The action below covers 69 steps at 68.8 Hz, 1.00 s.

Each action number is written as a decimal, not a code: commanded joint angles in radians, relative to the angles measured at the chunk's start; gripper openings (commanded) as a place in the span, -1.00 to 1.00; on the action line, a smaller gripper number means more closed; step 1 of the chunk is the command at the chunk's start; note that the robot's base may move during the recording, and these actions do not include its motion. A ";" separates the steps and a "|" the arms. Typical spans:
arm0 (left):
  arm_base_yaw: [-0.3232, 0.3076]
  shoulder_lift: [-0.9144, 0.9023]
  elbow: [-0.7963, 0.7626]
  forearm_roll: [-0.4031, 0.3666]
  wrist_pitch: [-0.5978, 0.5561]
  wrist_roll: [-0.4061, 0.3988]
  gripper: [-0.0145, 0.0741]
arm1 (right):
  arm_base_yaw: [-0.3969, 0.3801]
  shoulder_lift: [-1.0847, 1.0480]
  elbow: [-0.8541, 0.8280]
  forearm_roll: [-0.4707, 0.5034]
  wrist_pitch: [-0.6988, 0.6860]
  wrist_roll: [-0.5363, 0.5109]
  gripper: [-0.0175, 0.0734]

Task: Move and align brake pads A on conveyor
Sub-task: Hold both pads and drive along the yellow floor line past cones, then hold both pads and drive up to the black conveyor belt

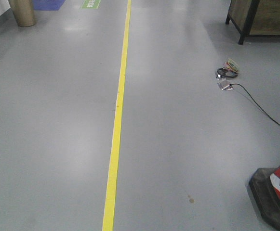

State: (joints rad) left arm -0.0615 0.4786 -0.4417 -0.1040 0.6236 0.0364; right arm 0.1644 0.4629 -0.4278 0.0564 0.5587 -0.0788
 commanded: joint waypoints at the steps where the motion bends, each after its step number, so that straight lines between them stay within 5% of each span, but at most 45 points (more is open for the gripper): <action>1: 0.000 0.004 -0.029 -0.012 -0.086 -0.004 -0.69 | 0.001 0.004 -0.032 -0.002 -0.091 -0.005 -0.63; 69: 0.000 0.003 -0.029 -0.012 -0.087 -0.004 -0.69 | 0.001 0.004 -0.032 -0.002 -0.091 -0.005 -0.63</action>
State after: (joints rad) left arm -0.0615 0.4786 -0.4417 -0.1033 0.6236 0.0364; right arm 0.1644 0.4629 -0.4278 0.0590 0.5587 -0.0788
